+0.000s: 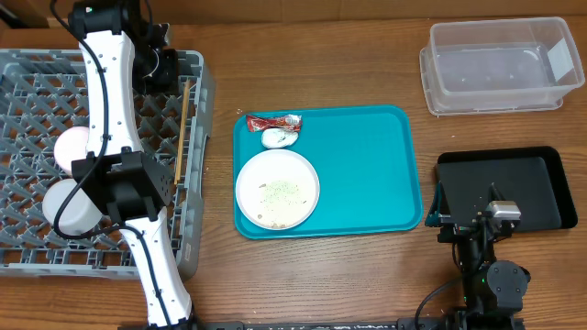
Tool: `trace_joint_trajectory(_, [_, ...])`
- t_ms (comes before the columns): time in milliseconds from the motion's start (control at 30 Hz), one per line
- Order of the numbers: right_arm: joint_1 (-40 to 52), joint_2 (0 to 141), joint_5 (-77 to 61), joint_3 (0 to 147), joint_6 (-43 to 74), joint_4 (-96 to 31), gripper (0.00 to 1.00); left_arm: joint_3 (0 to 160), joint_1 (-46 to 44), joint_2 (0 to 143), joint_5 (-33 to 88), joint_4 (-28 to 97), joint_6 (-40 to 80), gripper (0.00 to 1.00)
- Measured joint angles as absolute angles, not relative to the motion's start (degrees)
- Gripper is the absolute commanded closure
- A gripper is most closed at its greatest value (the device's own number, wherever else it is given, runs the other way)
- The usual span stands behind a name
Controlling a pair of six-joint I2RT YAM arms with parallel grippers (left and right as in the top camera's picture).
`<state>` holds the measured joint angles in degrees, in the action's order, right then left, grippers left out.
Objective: Sort waste into correct bins and load items into the dishwasher
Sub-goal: 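Move the left gripper over the white plate on the tray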
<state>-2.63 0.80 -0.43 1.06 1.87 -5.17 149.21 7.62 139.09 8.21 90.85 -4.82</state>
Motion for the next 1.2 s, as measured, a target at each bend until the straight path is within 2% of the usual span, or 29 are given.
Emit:
trace_joint_trajectory(33, [-2.6, 0.8, -0.4, 1.1, 1.9, -5.1, 0.00, 149.2, 7.6, 139.1, 8.2, 90.8, -4.8, 0.72])
trace_joint_trajectory(67, [-2.6, 0.8, -0.4, 1.1, 1.9, -5.1, 0.00, 149.2, 7.6, 139.1, 8.3, 90.8, -4.8, 0.65])
trace_joint_trajectory(200, [-2.6, 0.8, -0.4, 1.1, 1.8, -5.1, 0.00, 149.2, 7.6, 139.1, 10.0, 90.8, -5.0, 0.30])
trace_joint_trajectory(233, [-2.6, 0.8, -0.4, 1.1, 1.9, -5.2, 0.00, 149.2, 7.6, 139.1, 11.0, 90.8, -5.0, 0.00])
trace_joint_trajectory(433, [-2.6, 0.8, -0.4, 1.1, 1.9, -5.1, 0.00, 149.2, 7.6, 139.1, 21.3, 92.4, -4.7, 0.00])
trace_joint_trajectory(500, [-2.6, 0.8, -0.4, 1.1, 1.9, -5.2, 0.01, 149.2, 7.6, 139.1, 27.3, 94.8, -4.7, 0.10])
trace_joint_trajectory(533, [-2.6, 0.8, -0.4, 1.1, 1.9, -5.1, 0.00, 149.2, 7.6, 139.1, 31.2, 95.9, -5.0, 0.12])
trace_joint_trajectory(667, [-2.6, 0.8, -0.4, 1.1, 1.8, -5.2, 0.00, 149.2, 7.1, 139.1, 43.3, 96.7, -6.5, 0.14])
trace_joint_trajectory(767, [-2.6, 0.8, -0.4, 1.1, 1.9, -5.1, 0.00, 149.2, 5.2, 139.1, 47.3, 96.6, -6.6, 0.15])
trace_joint_trajectory(933, [-2.6, 0.8, -0.4, 1.1, 1.9, -5.1, 0.00, 149.2, -3.4, 139.1, 40.6, 95.7, -2.0, 0.29])
trace_joint_trajectory(1200, [-2.6, 0.8, -0.4, 1.1, 1.9, -5.2, 0.00, 149.2, -19.3, 139.1, 14.2, 90.8, 14.6, 0.29])
